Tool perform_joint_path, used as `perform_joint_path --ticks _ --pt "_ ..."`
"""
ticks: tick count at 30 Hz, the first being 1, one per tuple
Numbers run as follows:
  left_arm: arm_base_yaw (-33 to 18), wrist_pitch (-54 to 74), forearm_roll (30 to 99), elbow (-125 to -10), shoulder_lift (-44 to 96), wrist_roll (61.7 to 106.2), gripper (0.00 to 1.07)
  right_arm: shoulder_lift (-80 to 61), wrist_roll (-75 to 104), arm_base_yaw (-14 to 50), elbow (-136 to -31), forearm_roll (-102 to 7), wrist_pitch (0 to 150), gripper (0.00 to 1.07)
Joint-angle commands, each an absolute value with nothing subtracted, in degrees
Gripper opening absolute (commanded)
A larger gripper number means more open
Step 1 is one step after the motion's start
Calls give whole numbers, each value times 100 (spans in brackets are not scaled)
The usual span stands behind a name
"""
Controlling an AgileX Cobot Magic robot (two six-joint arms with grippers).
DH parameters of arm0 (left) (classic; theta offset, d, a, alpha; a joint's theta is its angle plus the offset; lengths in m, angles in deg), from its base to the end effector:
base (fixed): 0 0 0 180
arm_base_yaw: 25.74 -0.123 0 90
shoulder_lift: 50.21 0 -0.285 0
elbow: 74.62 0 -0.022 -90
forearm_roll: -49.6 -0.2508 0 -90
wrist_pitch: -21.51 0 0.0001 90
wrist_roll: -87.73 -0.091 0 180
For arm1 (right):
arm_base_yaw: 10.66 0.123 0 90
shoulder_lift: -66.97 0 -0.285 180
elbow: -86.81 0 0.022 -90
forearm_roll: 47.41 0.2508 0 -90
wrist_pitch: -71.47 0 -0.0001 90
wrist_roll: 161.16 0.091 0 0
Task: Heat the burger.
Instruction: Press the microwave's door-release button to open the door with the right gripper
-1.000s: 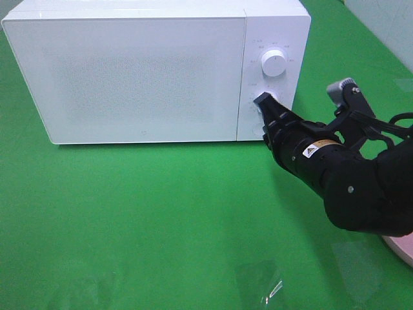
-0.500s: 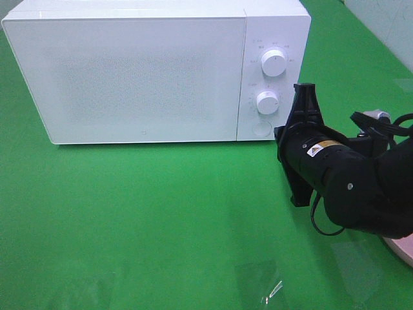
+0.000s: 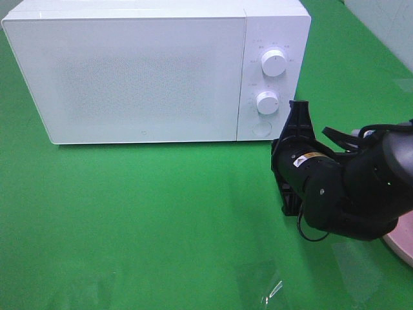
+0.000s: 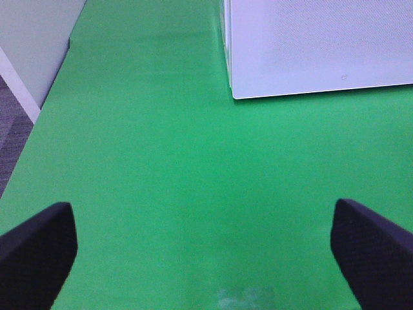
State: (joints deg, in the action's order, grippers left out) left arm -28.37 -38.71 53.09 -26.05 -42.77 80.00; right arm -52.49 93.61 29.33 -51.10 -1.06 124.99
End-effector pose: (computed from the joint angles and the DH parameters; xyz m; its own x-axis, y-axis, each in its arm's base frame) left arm -0.0052 -0.0051 0.2782 -0.4382 0.0843 -0.8949 0.0476 0.9964 0.0705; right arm 0.2680 0.1558 0.1048 -0.0204 0.9997 -0.0135 0.3880 0.0204 0.9214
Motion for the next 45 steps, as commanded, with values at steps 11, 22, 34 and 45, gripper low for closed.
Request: perform_joint_path --ticks 11,22,34,45 --pt "-2843 -3802 5298 -2593 -4409 8022 100 -5650 9309 2297 -5752 -902 12407 0" --pt "-2843 -3802 5298 -2593 -4409 8022 100 -6045 9338 2131 -6135 -1200 12241 0" --pt "-2843 -3802 5298 -2593 -4409 8022 100 -6309 9332 2010 -6468 -1229 12281 0" --pt "-2843 -3802 5304 -2593 -4409 8022 100 -6338 9412 1999 -6479 -1292 12722 0"
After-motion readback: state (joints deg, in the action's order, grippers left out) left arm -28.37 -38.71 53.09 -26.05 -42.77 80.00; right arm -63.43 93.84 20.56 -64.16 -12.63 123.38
